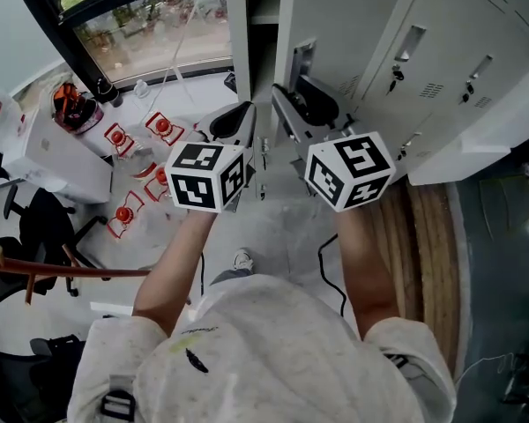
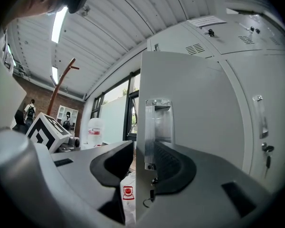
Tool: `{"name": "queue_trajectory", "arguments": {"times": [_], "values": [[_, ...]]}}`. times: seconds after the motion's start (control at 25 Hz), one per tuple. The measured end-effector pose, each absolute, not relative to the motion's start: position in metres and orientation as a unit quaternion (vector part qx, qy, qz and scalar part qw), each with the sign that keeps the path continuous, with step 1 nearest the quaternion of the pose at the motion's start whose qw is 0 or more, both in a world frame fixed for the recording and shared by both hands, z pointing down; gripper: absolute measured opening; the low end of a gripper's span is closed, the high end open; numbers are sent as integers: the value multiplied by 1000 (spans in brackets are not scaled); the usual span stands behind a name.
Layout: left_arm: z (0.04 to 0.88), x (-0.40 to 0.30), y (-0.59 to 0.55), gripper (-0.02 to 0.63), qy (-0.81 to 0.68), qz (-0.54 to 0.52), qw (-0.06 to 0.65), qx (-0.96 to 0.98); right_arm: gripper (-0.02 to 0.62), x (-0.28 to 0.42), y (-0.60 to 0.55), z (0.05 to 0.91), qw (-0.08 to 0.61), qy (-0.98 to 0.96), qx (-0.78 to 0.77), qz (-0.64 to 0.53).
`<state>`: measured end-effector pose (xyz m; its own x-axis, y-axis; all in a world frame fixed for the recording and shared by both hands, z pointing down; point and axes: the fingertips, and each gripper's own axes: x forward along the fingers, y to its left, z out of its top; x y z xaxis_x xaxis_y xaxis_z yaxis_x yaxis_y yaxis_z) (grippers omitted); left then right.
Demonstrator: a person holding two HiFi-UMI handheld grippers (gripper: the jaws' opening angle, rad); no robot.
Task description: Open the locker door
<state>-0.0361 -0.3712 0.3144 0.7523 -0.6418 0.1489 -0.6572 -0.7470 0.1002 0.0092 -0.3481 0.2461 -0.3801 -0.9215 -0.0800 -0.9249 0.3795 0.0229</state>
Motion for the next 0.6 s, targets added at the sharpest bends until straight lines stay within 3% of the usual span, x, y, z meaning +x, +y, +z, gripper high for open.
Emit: {"name": "queue_trajectory", "arguments": {"times": [0.6], "values": [[313,-6,-322,6,-345,65,63,934,115,42,-296,246,43,841,-538,26]]}}
